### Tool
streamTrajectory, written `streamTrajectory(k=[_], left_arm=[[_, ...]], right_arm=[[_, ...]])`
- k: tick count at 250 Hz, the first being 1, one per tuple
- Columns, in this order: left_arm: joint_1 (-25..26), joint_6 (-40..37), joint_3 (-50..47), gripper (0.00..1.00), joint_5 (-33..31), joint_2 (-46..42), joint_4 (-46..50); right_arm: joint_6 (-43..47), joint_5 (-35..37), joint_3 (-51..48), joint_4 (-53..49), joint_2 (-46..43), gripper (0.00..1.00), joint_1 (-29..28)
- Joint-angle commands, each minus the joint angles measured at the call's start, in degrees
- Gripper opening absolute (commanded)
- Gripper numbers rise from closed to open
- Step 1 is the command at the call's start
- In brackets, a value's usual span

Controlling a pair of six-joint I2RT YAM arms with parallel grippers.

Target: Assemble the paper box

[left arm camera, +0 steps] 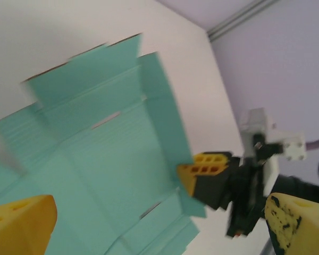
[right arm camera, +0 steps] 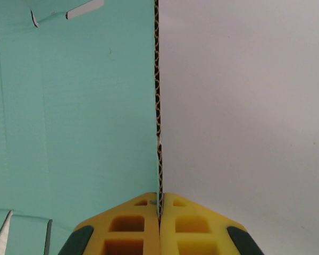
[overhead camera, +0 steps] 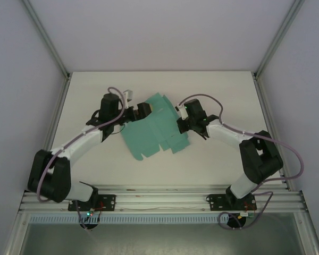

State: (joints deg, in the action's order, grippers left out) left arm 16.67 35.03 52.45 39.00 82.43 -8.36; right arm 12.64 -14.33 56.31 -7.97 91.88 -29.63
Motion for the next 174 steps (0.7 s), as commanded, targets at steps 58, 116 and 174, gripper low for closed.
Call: streamTrajectory(k=[58, 116, 174], left_arm=[[0.3, 4.6, 15.0, 1.0, 10.3, 20.3, -8.0], [-0.2, 2.2, 17.8, 0.97, 5.2, 25.0, -2.0], [-0.9, 2.6, 16.8, 0.8, 4.7, 25.1, -1.4]], right_arm=[[4.9, -0.4, -3.2, 4.6, -2.5, 0.03, -1.2], [13.6, -3.6, -8.7, 12.5, -6.1, 0.0, -3.1], [19.4, -0.6, -8.8, 10.8, -6.7, 0.0, -4.3]])
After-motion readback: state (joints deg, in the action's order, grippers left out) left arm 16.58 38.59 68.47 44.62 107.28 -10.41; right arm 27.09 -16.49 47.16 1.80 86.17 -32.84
